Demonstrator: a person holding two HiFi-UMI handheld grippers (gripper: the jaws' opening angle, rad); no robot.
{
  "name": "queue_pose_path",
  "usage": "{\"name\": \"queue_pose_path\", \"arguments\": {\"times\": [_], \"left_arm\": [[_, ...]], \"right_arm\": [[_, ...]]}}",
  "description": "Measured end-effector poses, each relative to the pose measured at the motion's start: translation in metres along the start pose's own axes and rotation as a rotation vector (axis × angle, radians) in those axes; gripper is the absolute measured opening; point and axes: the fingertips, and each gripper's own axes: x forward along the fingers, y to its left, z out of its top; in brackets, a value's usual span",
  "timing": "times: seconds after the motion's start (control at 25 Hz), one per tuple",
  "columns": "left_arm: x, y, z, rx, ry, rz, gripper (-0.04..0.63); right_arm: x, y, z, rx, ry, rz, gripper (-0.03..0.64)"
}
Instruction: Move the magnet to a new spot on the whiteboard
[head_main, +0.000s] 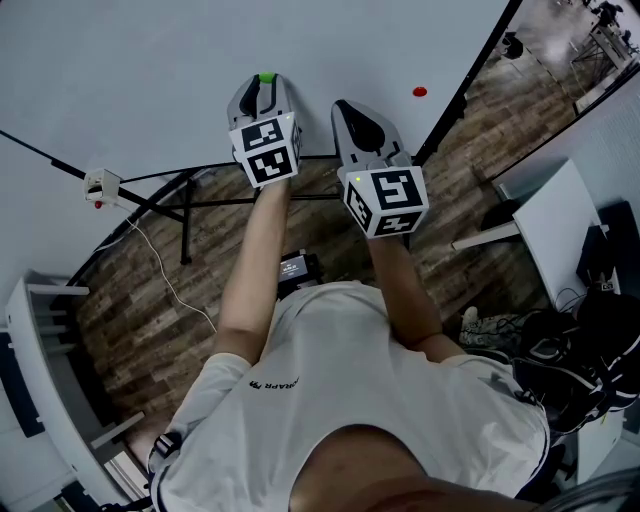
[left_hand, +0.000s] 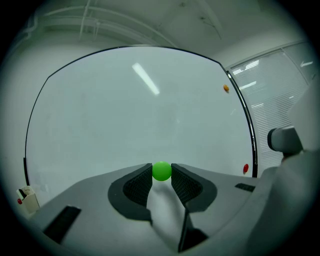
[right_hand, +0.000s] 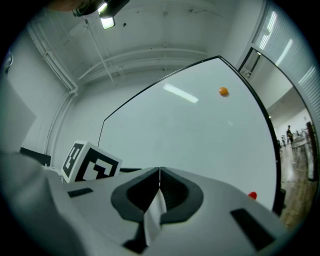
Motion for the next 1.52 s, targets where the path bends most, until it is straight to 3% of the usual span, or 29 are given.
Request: {"name": "queue_pose_path", "arguments": {"times": [1.52], "left_arm": [[0.021, 0.012, -0.012, 0.031, 0.048, 0.016, 0.120]], "right_arm": [[-0.005, 0.004, -0.001, -0.013, 0.004, -0.008, 0.014]]}}
